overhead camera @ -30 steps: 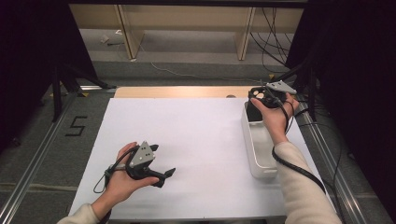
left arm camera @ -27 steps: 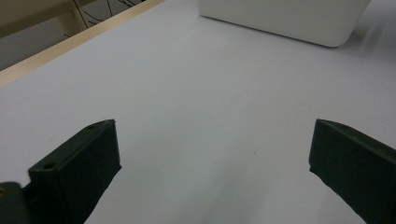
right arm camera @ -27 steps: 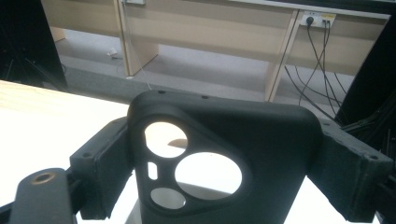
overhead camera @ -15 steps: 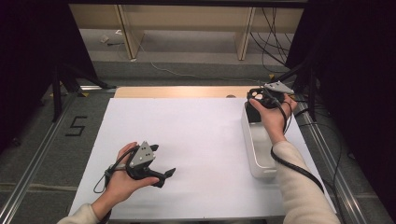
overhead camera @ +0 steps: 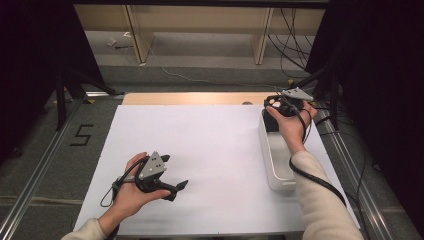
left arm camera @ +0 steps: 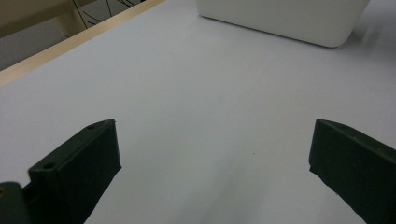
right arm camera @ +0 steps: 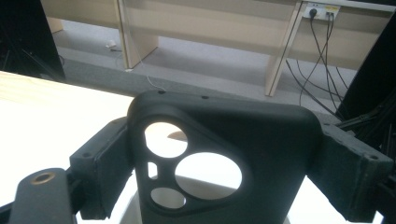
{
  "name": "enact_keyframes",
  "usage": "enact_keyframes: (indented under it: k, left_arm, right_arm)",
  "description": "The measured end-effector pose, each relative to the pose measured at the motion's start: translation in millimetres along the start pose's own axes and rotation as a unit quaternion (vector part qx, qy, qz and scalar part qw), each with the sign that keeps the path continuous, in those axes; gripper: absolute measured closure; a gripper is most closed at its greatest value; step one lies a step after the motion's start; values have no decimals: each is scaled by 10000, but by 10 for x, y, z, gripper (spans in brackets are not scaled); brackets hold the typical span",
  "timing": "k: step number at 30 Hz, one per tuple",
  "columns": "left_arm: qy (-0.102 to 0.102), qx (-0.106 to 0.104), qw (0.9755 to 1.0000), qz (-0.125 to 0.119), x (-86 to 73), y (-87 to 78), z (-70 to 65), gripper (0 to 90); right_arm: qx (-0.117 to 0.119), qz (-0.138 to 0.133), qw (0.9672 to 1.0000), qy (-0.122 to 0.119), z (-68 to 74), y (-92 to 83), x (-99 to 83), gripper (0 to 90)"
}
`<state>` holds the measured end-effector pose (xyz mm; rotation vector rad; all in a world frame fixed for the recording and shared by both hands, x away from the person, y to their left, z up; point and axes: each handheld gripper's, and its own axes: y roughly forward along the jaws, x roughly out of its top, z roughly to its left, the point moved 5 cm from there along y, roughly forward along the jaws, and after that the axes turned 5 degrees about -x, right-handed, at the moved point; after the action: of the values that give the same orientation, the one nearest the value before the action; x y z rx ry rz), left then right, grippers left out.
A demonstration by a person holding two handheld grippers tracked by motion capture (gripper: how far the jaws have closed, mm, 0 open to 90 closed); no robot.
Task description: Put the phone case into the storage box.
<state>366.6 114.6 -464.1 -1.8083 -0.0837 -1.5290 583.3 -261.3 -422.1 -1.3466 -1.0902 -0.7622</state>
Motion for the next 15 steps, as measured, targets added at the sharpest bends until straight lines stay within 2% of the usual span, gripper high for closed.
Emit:
enact_keyframes:
  k: [15]
  left_arm:
    - [-4,-4,10000,-4,1,0,-1,15]
  right_arm:
    - [-9,-29,10000,33,-9,49,0,149]
